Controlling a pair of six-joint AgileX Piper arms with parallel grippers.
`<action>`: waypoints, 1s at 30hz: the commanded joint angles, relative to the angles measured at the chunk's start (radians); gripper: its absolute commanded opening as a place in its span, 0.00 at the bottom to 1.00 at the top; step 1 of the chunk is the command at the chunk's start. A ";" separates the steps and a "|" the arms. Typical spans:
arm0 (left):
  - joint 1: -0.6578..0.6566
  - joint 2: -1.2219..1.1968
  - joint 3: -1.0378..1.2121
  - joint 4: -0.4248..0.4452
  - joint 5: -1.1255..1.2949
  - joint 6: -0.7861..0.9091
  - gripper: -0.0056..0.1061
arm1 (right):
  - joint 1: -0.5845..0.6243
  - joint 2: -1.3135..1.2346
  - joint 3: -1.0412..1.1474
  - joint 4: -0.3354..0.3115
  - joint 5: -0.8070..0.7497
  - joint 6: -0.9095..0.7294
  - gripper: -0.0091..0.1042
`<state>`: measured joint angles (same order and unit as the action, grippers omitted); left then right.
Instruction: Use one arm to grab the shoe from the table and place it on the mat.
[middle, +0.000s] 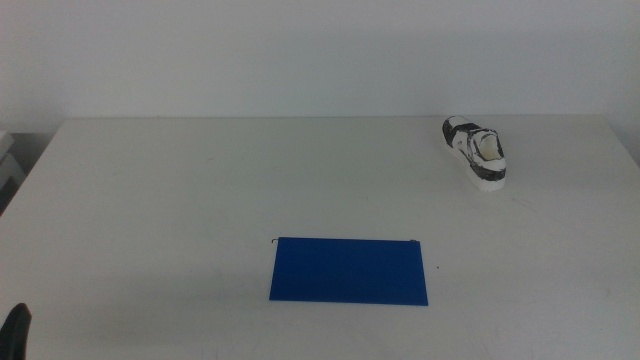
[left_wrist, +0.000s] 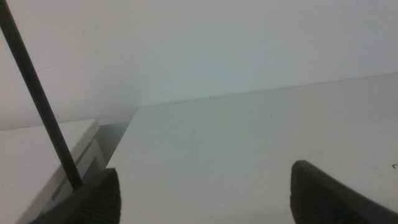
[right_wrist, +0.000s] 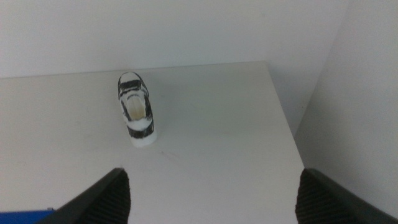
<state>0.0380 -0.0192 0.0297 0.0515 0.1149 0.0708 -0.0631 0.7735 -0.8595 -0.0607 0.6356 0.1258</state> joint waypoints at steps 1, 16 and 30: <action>-0.005 -0.007 0.005 -0.009 -0.081 -0.006 0.89 | -0.002 0.107 -0.157 -0.004 0.021 -0.016 0.77; -0.005 -0.007 0.005 -0.009 -0.081 -0.006 0.89 | 0.025 0.840 -0.961 0.238 0.416 -0.291 0.77; -0.005 -0.007 0.005 -0.009 -0.081 -0.006 0.89 | 0.100 1.394 -1.548 0.224 0.606 -0.310 0.77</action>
<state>0.0380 -0.0192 0.0297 0.0515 0.1149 0.0708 0.0312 2.1993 -2.3539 0.1603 1.2464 -0.1718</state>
